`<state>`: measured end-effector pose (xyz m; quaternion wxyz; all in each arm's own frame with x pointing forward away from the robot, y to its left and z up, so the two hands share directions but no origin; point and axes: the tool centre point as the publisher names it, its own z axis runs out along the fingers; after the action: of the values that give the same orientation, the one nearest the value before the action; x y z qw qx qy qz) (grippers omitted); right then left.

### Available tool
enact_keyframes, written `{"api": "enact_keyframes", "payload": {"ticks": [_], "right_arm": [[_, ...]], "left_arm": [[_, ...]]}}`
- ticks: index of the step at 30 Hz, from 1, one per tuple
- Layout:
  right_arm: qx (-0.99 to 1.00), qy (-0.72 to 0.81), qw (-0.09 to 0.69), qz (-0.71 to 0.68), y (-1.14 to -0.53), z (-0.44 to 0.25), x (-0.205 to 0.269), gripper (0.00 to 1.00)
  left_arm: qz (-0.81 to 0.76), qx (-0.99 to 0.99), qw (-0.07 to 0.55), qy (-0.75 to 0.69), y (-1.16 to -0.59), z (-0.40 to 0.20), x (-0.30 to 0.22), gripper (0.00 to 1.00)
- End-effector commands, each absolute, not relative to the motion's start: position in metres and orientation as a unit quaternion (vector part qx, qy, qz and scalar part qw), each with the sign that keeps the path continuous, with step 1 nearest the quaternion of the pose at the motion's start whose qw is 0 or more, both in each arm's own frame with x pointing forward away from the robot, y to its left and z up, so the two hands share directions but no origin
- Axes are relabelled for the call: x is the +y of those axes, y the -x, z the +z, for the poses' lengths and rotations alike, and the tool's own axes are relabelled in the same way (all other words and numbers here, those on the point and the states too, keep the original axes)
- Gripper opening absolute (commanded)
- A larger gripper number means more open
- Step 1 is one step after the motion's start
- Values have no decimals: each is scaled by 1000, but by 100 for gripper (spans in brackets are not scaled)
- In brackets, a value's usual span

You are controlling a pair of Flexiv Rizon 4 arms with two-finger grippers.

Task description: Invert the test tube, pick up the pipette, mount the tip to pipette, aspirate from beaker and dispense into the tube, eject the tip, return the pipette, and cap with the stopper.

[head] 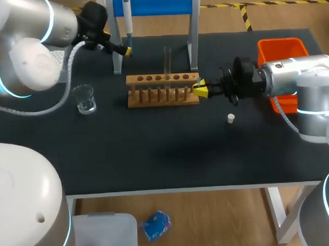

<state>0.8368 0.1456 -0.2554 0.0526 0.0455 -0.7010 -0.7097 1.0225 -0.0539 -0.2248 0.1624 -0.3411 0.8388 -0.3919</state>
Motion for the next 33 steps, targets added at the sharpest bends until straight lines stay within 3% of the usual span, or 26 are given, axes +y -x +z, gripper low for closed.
{"api": "enact_keyframes", "payload": {"ticks": [1,18,33], "right_arm": [[-701,-45,51,-710,-836,-255,145,0],[-701,-45,51,-710,-836,-255,145,0],[-701,-45,51,-710,-836,-255,145,0]], "left_arm": [[-363,806,222,411,-1059,-252,-71,100],[-348,731,326,488,-1100,-222,-90,100],[-340,692,362,524,-1116,-211,-100,100]]}}
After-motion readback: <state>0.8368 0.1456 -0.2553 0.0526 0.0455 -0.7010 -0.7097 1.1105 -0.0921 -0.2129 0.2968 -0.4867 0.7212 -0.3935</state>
